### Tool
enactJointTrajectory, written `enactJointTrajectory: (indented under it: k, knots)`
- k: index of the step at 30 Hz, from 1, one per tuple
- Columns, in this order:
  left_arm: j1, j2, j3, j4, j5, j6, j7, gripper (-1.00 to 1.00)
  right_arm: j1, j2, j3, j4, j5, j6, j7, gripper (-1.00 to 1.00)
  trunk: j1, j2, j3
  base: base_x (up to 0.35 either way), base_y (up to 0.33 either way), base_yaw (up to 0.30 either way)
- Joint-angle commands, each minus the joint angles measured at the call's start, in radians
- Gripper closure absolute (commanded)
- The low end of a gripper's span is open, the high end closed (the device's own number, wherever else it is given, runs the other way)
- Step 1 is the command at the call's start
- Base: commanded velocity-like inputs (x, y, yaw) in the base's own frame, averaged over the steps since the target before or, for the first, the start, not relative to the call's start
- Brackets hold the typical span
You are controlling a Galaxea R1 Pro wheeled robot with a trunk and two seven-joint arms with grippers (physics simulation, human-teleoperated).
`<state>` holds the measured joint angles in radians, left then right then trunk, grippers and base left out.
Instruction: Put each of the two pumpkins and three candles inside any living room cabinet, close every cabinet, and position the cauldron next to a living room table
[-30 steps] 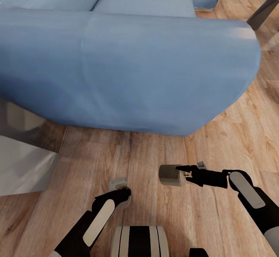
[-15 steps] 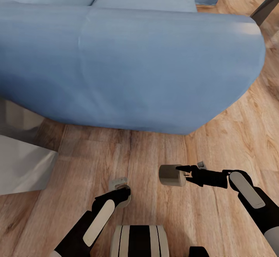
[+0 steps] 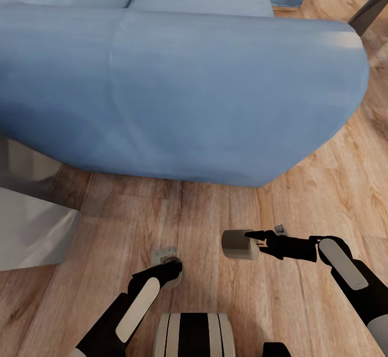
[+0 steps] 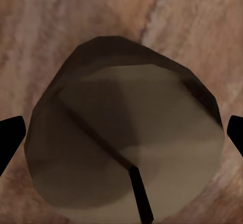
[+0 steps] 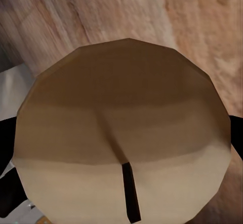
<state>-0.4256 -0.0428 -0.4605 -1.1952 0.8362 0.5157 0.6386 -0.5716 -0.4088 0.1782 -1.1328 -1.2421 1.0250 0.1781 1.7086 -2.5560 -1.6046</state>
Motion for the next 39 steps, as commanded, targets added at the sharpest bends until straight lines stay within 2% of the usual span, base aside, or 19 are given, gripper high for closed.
enactJointTrajectory:
  k: [1, 14, 17, 26, 31, 35, 36, 39]
  knots:
    - [-0.001, 0.0, -0.001, 0.003, 0.008, 0.001, 0.008, -1.0, -0.001, -0.001, 0.001, 0.0, 0.009, 0.001, 0.01, 1.0, 0.0, 0.0, -0.001, 0.0, 0.0, 0.0]
    - [-0.001, 0.0, -0.001, 0.011, 0.007, 0.0, 0.007, -1.0, -0.001, -0.001, 0.001, 0.0, 0.01, 0.001, 0.011, 1.0, 0.0, 0.0, -0.001, 0.0, 0.0, 0.0]
    - [-0.002, 0.0, -0.001, 0.011, 0.007, 0.0, 0.007, -1.0, -0.001, -0.001, 0.001, 0.001, 0.01, 0.001, 0.011, 1.0, 0.001, -0.001, -0.012, 0.0, 0.0, 0.0]
    - [-0.002, 0.0, -0.001, 0.011, 0.007, -0.003, 0.007, -1.0, -0.001, -0.001, 0.001, -0.002, 0.01, 0.001, 0.019, 1.0, 0.001, -0.001, -0.012, 0.0, 0.0, 0.0]
    - [-0.002, 0.0, -0.001, 0.011, 0.007, -0.003, 0.007, -1.0, -0.001, -0.007, 0.002, -0.002, 0.025, 0.001, 0.135, 1.0, 0.001, -0.001, -0.012, 0.0, 0.0, 0.0]
    - [-0.002, 0.0, -0.001, 0.011, 0.007, -0.003, 0.007, -1.0, -0.001, -0.012, 0.003, -0.002, 0.083, 0.001, 0.256, 1.0, 0.001, -0.001, -0.012, 0.0, 0.0, 0.0]
    - [-0.002, 0.0, -0.001, 0.011, 0.007, -0.003, 0.007, -1.0, -0.001, -0.012, 0.003, 0.0, 0.113, 0.001, 0.3, 1.0, 0.001, -0.001, -0.012, 0.0, 0.0, 0.0]
    - [-0.002, 0.0, -0.001, 0.011, 0.007, -0.003, 0.007, -1.0, -0.001, -0.013, 0.002, 0.002, 0.167, 0.001, 0.348, 1.0, 0.001, -0.001, -0.012, 0.0, 0.0, 0.0]
